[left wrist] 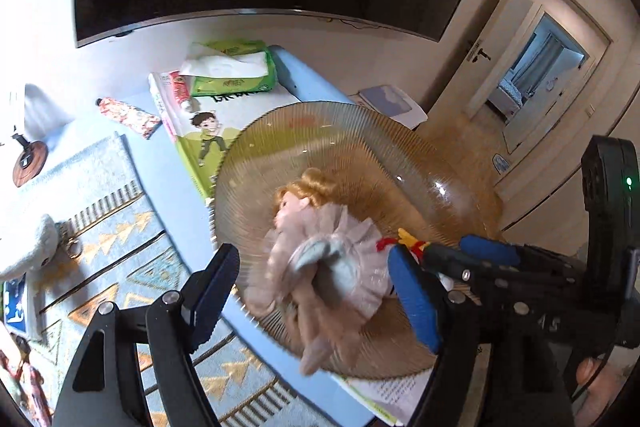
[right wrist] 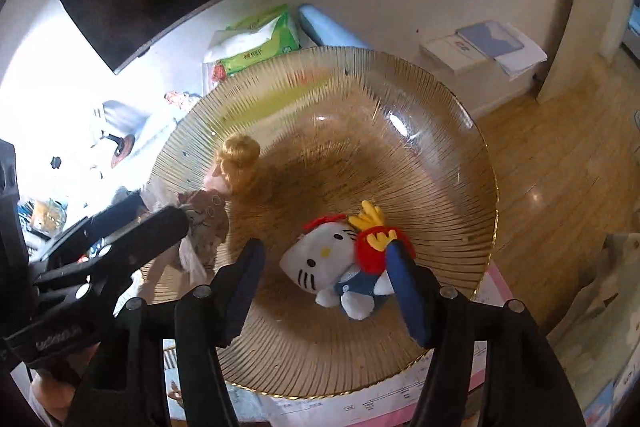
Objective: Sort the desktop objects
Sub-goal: 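Open both tools to drop the doll and Hello Kitty into the amber plate, then grasp the stacked pastel plush with the left tool while the right tool grasps the pink character pen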
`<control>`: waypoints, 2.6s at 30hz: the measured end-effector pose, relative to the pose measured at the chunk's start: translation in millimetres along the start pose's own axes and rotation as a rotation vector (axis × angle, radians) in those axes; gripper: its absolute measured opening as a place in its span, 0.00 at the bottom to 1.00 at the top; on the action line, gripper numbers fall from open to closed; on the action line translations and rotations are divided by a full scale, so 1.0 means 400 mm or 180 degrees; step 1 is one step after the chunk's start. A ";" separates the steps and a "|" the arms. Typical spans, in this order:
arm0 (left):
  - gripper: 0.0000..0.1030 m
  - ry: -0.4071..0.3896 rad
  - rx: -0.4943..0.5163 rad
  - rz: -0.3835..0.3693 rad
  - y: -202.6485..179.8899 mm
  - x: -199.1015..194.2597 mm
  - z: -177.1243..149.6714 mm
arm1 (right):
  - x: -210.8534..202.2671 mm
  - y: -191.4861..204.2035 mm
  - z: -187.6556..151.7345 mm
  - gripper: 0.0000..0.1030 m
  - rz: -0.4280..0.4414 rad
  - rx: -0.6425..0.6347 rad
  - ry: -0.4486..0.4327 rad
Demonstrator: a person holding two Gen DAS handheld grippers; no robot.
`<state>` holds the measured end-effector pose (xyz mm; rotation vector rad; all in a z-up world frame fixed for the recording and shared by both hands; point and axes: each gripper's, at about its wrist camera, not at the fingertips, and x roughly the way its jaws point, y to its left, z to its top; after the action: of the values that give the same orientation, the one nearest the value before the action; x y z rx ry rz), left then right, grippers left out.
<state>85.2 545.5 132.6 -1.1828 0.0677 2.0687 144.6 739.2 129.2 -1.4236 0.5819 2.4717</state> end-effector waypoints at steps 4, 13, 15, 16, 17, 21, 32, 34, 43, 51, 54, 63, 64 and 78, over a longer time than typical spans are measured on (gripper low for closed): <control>0.73 -0.0092 -0.0172 0.0121 0.054 -0.091 -0.032 | -0.041 0.052 -0.005 0.63 0.0015 -0.0041 -0.0221; 0.73 -0.0236 -0.0919 0.0809 0.356 -0.326 -0.170 | -0.100 0.310 -0.051 0.70 0.0389 -0.0517 -0.0498; 0.73 -0.0211 -0.1135 0.1027 0.446 -0.370 -0.239 | -0.084 0.391 -0.074 0.71 0.0496 -0.0645 -0.0414; 0.73 -0.0191 -0.1258 0.1119 0.491 -0.390 -0.274 | -0.070 0.431 -0.085 0.71 0.0538 -0.0686 -0.0364; 0.73 -0.0183 -0.1393 0.1211 0.539 -0.413 -0.314 | -0.057 0.470 -0.099 0.71 0.0590 -0.0738 -0.0299; 0.73 -0.0140 -0.1920 0.1467 0.721 -0.483 -0.464 | 0.013 0.621 -0.178 0.71 0.0755 -0.0937 0.0030; 0.71 -0.0027 -0.2270 0.1085 0.921 -0.432 -0.569 | 0.178 0.898 -0.392 0.64 0.0817 -0.1253 0.0872; 0.71 0.0018 -0.2304 0.1046 0.934 -0.415 -0.578 | 0.190 0.913 -0.407 0.64 0.0783 -0.1240 0.0925; 0.54 -0.0032 -0.2026 0.1128 0.926 -0.382 -0.579 | 0.216 0.926 -0.441 0.64 0.0575 -0.1198 0.1037; 0.40 -0.0023 -0.1806 0.1035 0.923 -0.430 -0.590 | 0.244 0.938 -0.471 0.64 0.0605 -0.1156 0.1149; 0.40 -0.0042 -0.1867 0.0832 0.943 -0.469 -0.613 | 0.249 0.953 -0.481 0.64 0.0598 -0.1166 0.1113; 0.40 -0.0147 -0.1944 0.0729 0.960 -0.540 -0.650 | 0.308 0.980 -0.508 0.44 0.0639 -0.1044 0.1234; 0.40 -0.0149 -0.1929 0.0712 0.959 -0.541 -0.651 | 0.307 0.991 -0.508 0.44 0.0630 -0.1024 0.1243; 0.40 -0.0139 -0.1886 0.0614 0.960 -0.552 -0.667 | 0.327 1.038 -0.534 0.44 0.0330 -0.1189 0.1065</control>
<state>106.6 38.2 33.3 -1.5202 -0.5025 2.3667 83.6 272.6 12.7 -2.0202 0.2610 2.5335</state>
